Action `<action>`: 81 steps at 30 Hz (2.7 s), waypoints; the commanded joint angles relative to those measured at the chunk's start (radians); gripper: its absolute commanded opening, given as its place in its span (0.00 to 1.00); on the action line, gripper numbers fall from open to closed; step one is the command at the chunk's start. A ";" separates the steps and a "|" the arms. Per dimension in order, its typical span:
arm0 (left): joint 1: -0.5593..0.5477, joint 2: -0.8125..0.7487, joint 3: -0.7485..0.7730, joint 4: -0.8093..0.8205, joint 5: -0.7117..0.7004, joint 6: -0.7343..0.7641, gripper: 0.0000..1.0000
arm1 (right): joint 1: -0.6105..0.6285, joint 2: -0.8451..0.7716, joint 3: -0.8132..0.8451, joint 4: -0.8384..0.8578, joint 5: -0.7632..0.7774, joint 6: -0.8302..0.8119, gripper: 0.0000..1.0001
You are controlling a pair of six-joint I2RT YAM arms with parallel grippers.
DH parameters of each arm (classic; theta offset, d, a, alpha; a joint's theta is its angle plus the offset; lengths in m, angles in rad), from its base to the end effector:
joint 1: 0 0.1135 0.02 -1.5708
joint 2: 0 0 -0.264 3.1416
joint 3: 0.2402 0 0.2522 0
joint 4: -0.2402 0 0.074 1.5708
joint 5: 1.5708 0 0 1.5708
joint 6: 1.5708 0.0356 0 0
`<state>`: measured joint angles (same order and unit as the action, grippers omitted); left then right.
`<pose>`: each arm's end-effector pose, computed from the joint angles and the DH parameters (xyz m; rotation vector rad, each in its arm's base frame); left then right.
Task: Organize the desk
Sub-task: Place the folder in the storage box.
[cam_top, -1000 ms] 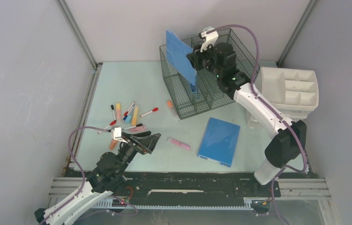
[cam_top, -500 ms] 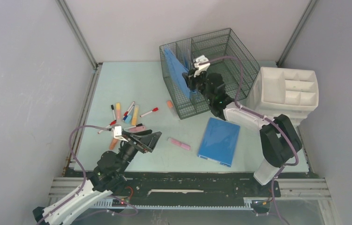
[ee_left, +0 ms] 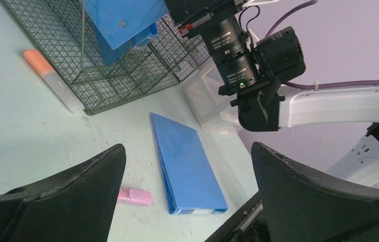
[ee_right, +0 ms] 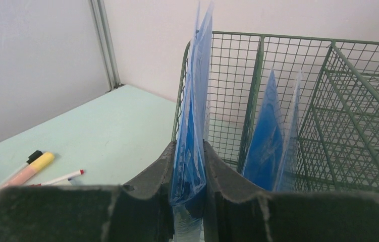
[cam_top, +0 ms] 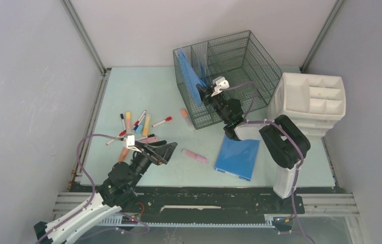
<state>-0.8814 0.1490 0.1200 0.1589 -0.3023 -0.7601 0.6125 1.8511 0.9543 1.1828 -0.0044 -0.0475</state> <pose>0.0798 -0.0801 0.2195 -0.1717 1.5383 -1.1127 0.3255 0.2289 0.2442 -0.4249 1.2288 0.4871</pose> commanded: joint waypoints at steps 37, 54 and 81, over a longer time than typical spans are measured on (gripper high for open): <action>-0.003 0.033 0.003 0.137 0.026 -0.010 1.00 | -0.039 0.203 -0.088 0.334 0.021 -0.009 0.00; -0.003 0.014 -0.010 0.143 0.040 -0.015 1.00 | -0.037 0.167 -0.113 0.332 -0.081 -0.077 0.46; -0.003 -0.117 -0.015 0.047 0.096 -0.004 1.00 | -0.048 -0.198 0.360 -1.187 -0.375 -0.201 0.79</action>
<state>-0.8814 0.0708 0.1120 0.2325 -0.2413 -0.7612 0.5850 1.5707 1.1267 0.4988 -0.3412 -0.2523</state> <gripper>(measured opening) 0.996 0.785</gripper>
